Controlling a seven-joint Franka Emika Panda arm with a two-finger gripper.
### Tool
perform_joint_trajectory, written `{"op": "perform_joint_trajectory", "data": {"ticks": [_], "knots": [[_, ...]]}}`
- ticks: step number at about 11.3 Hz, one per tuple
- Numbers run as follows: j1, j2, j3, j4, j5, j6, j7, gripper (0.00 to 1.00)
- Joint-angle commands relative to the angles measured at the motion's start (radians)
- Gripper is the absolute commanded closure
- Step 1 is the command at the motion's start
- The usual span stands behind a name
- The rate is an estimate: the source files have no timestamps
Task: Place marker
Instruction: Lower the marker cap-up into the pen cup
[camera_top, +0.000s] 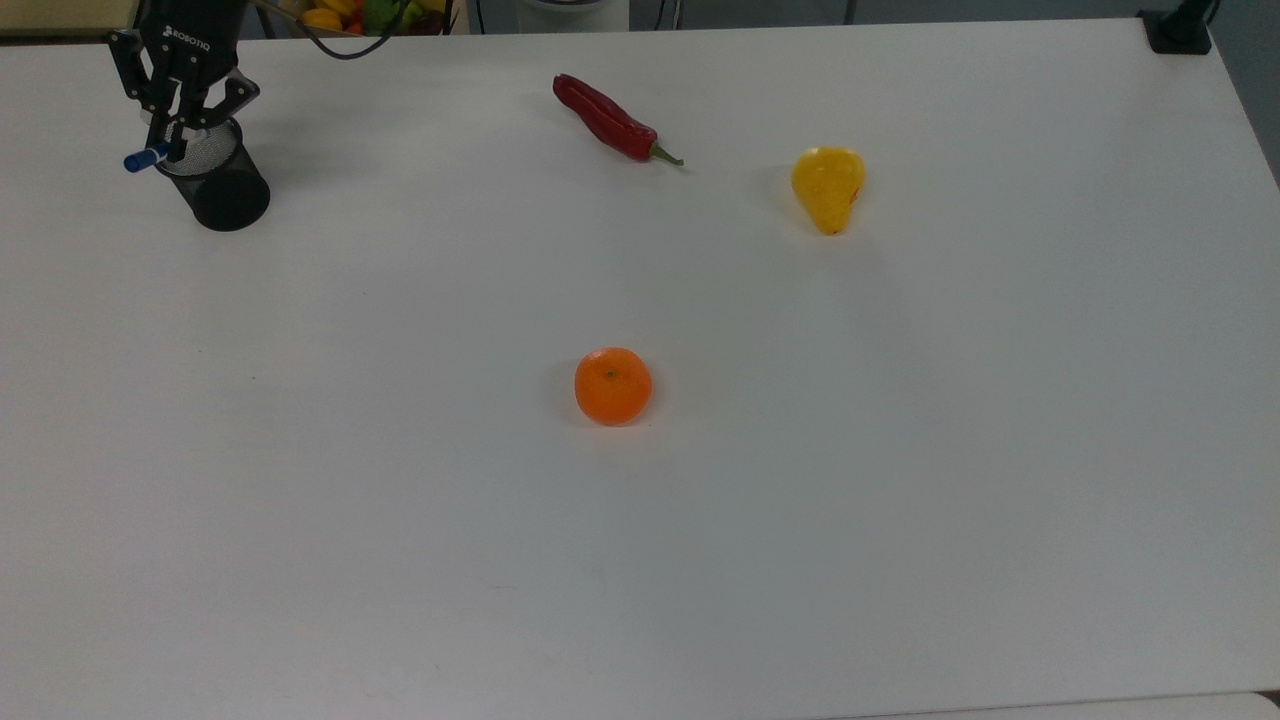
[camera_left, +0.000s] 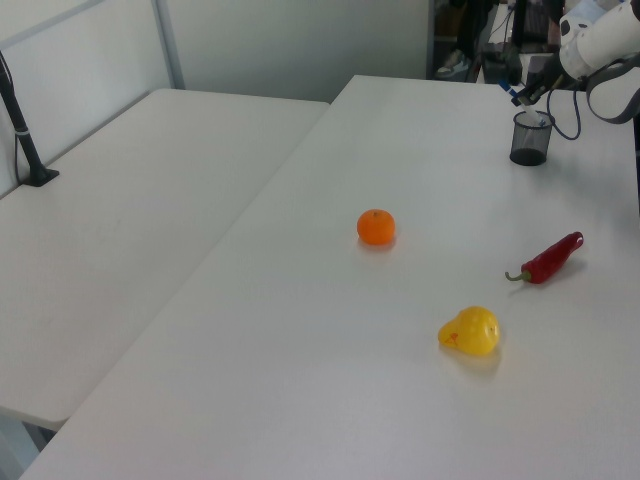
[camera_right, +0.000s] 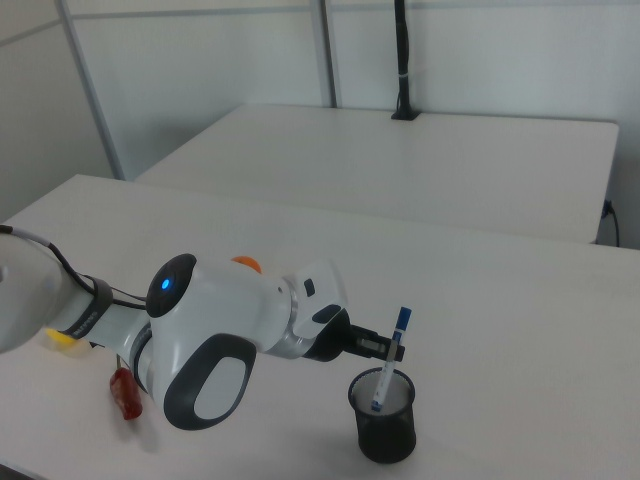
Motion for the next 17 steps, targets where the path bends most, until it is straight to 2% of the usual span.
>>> {"op": "perform_joint_trajectory", "data": {"ticks": [1,3,5,8,10,12,16,17], "knots": [[-0.012,-0.019,0.000,-0.033,-0.017,0.030,-0.046,0.97],[-0.018,-0.019,-0.002,-0.041,-0.017,0.027,-0.052,0.95],[-0.019,-0.018,0.000,-0.041,-0.017,0.018,-0.052,0.84],[-0.023,-0.019,0.000,-0.039,-0.017,0.018,-0.049,0.53],[-0.024,-0.019,0.000,-0.039,-0.017,0.018,-0.046,0.24],[-0.023,-0.019,0.000,-0.039,-0.017,0.018,-0.041,0.11],[-0.023,-0.019,-0.002,-0.038,-0.017,0.017,-0.038,0.09],[-0.024,-0.021,0.000,-0.035,-0.017,0.015,-0.035,0.01]]}}
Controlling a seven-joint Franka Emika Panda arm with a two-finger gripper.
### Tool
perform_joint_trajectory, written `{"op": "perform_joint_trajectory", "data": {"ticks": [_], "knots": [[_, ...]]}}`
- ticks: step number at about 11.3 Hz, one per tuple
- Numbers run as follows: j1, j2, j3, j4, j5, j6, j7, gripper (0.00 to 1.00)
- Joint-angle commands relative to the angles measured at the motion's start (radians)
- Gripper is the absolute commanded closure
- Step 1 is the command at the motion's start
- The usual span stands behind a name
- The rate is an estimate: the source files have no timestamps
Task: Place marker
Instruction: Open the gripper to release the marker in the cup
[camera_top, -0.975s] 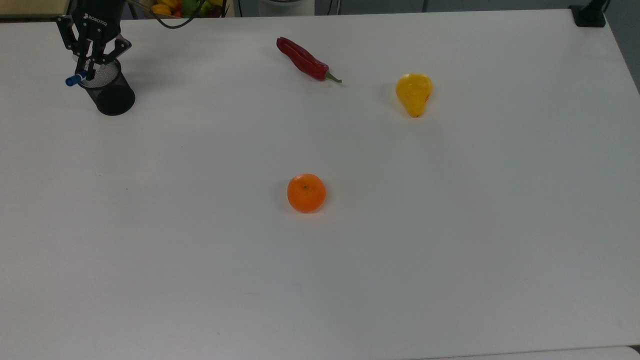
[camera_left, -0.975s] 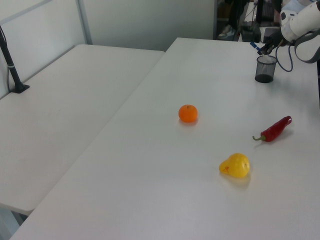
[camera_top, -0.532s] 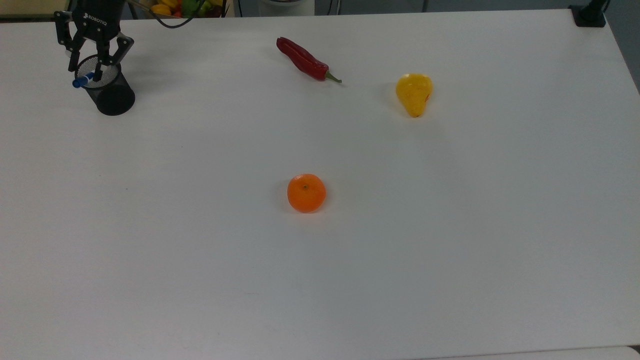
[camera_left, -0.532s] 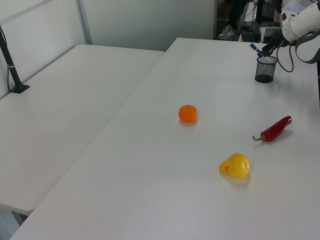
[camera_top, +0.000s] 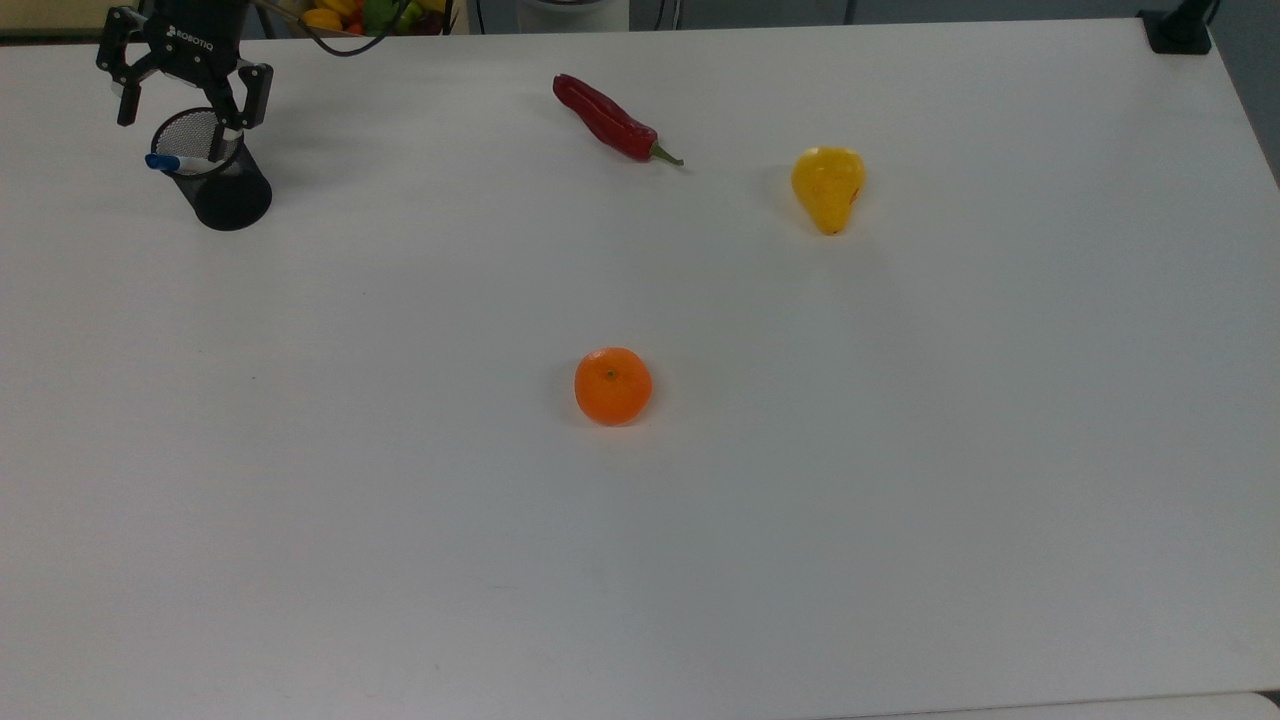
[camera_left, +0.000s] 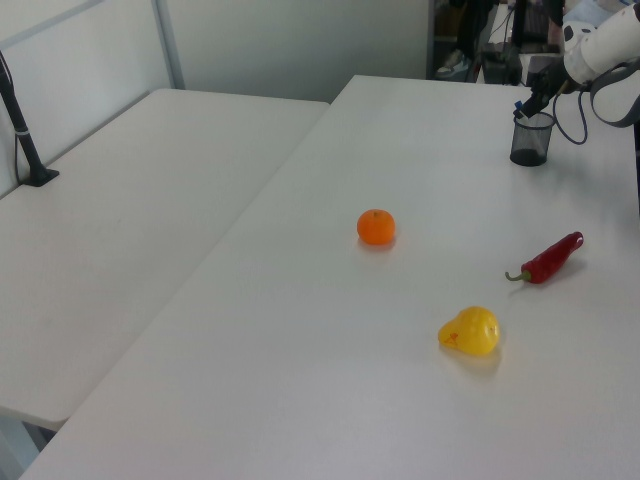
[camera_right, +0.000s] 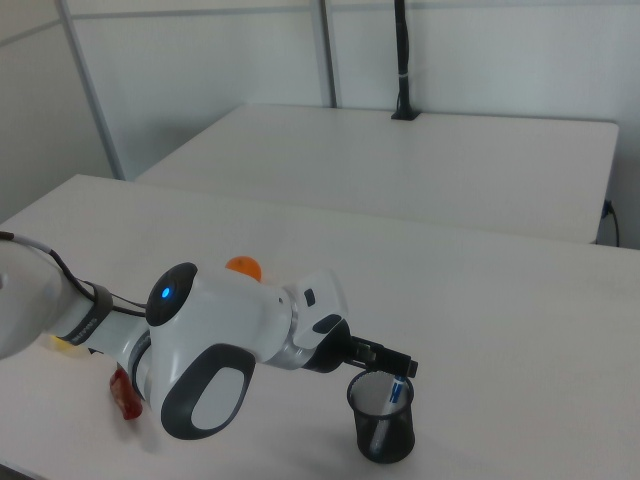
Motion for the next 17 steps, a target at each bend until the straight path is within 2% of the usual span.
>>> {"op": "perform_joint_trajectory", "data": {"ticks": [1,4,7,8,9,12,14,17], "knots": [[-0.009,-0.025,-0.001,-0.006,-0.012,0.004,0.005,0.00],[-0.008,-0.043,-0.001,0.092,-0.012,-0.193,0.067,0.00],[-0.003,-0.066,0.002,0.240,0.005,-0.527,0.070,0.00],[0.003,-0.065,0.003,0.321,0.029,-0.676,0.081,0.00],[0.006,-0.063,0.007,0.397,0.078,-0.803,0.081,0.00],[0.008,-0.069,0.010,0.596,0.293,-1.150,0.076,0.00],[0.009,-0.071,0.019,0.745,0.351,-1.406,0.071,0.00],[0.006,-0.111,0.111,0.870,0.417,-1.614,0.096,0.00]]}}
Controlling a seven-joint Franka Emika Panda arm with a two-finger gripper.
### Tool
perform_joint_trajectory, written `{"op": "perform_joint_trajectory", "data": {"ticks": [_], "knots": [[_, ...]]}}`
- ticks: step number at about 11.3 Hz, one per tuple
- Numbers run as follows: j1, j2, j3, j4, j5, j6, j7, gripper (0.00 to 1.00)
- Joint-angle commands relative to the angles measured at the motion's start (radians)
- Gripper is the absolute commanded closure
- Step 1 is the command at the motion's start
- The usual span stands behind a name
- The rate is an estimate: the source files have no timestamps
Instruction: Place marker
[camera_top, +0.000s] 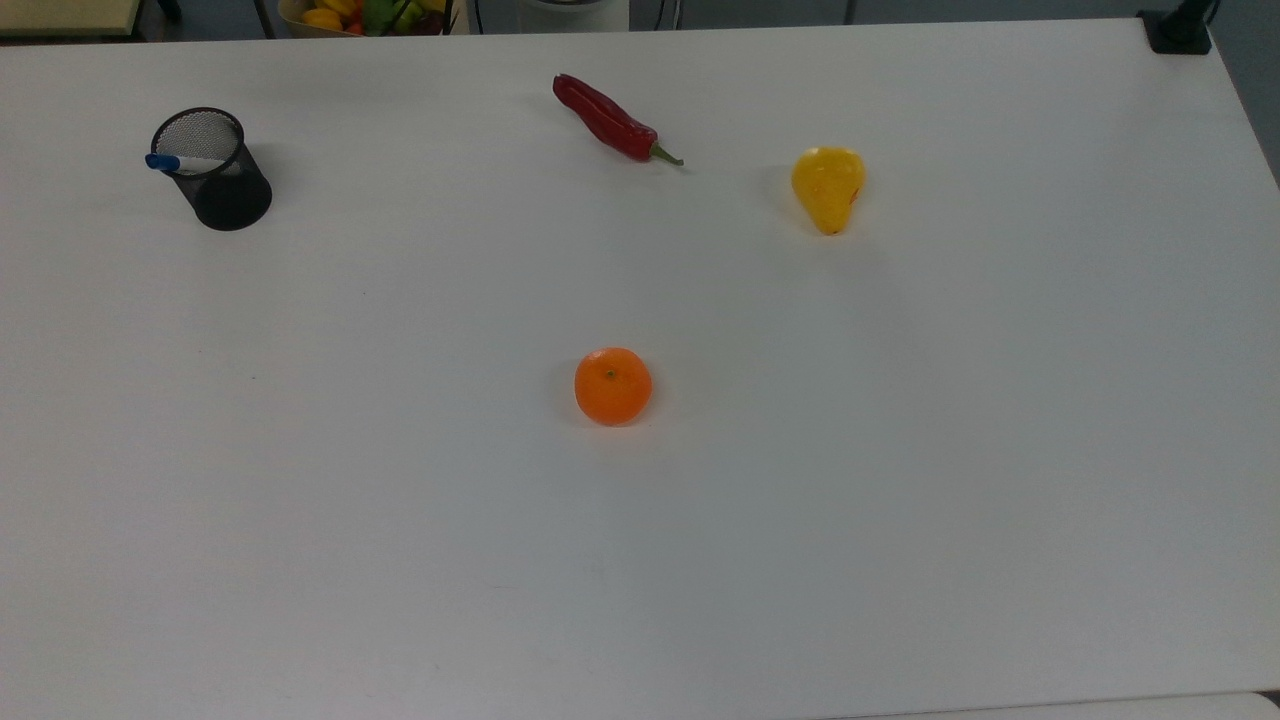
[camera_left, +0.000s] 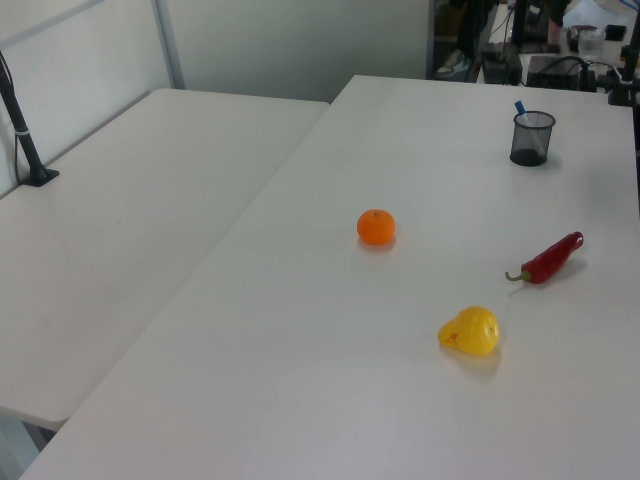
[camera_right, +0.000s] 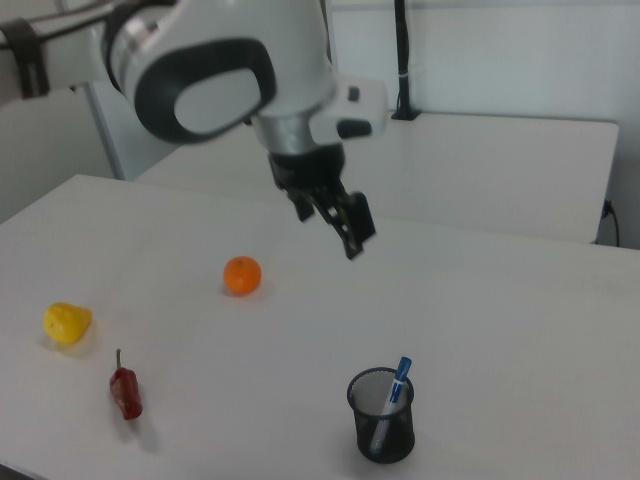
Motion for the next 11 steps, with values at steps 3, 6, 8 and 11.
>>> {"op": "perform_joint_trajectory", "data": {"ticks": [3,6,8,11], "knots": [[0.003,-0.030,0.190,0.170,0.075,-0.309,0.126,0.00],[0.003,-0.035,0.341,0.167,0.046,-0.306,0.208,0.00],[0.005,-0.026,0.416,0.160,0.011,-0.297,0.244,0.00],[0.072,-0.009,0.442,0.094,-0.059,-0.263,0.230,0.00]]}}
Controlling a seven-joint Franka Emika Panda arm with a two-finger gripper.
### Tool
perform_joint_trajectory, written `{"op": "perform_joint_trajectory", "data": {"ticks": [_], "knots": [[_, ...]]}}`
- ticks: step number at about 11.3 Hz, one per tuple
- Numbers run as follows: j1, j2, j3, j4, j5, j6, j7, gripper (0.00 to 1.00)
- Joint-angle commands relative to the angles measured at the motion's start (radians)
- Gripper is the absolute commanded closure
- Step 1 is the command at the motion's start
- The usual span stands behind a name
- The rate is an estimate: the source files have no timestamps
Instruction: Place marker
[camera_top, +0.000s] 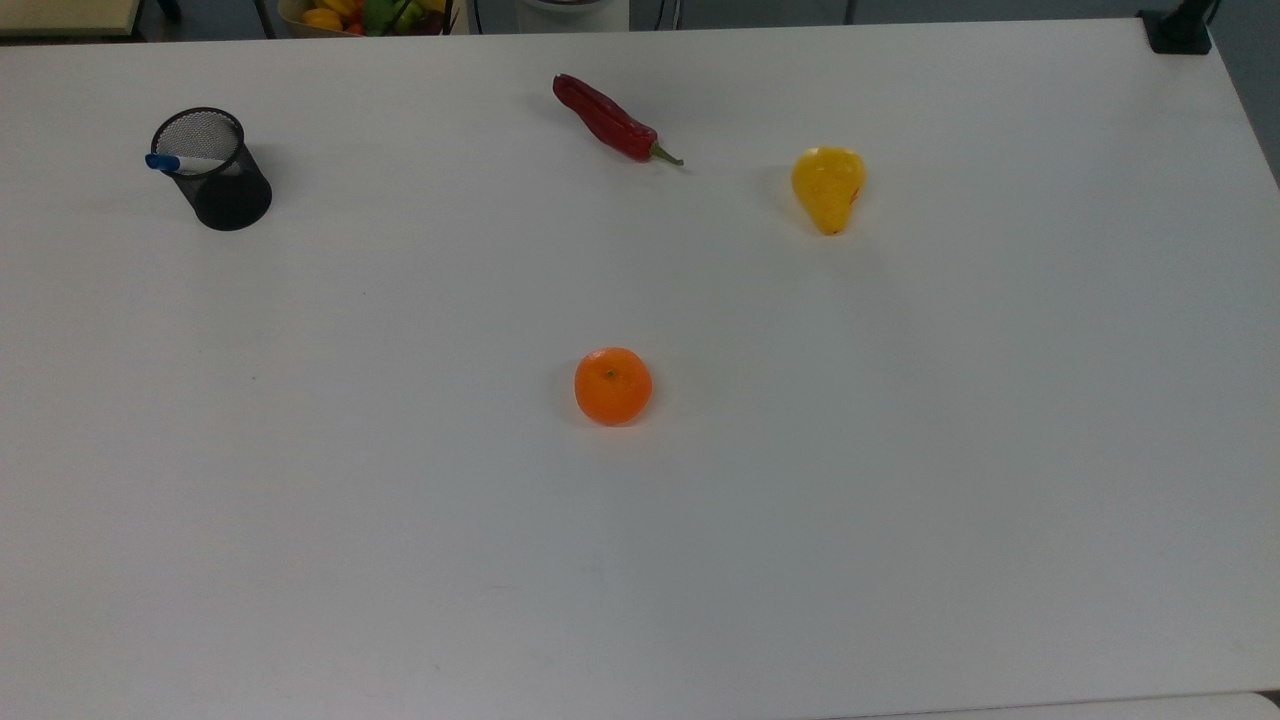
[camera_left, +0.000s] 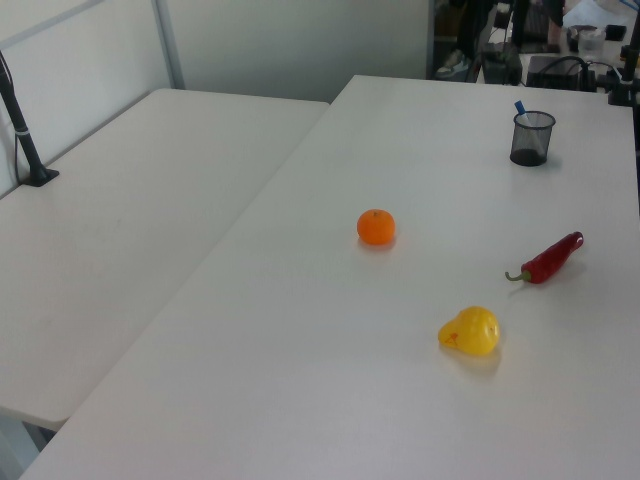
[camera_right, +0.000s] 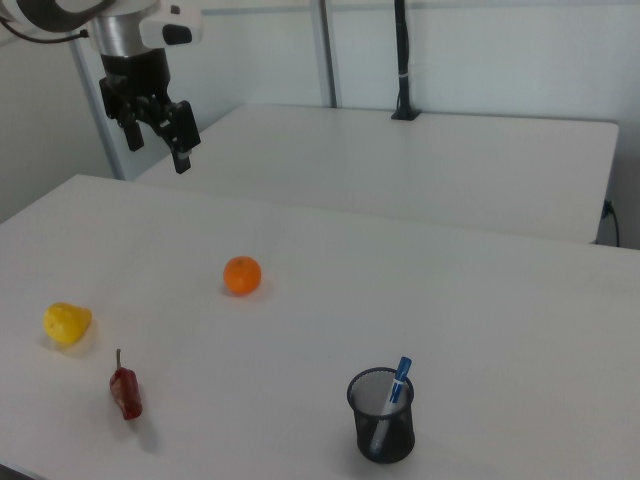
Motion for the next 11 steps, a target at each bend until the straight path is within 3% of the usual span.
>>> {"op": "perform_joint_trajectory", "data": {"ticks": [1,5,11], "knots": [[0.059,0.009,0.007,-0.075,-0.063,0.058,-0.014,0.00],[0.069,0.024,-0.004,-0.122,-0.121,0.170,-0.178,0.00],[0.068,0.026,-0.022,-0.118,-0.121,0.187,-0.211,0.00]]}}
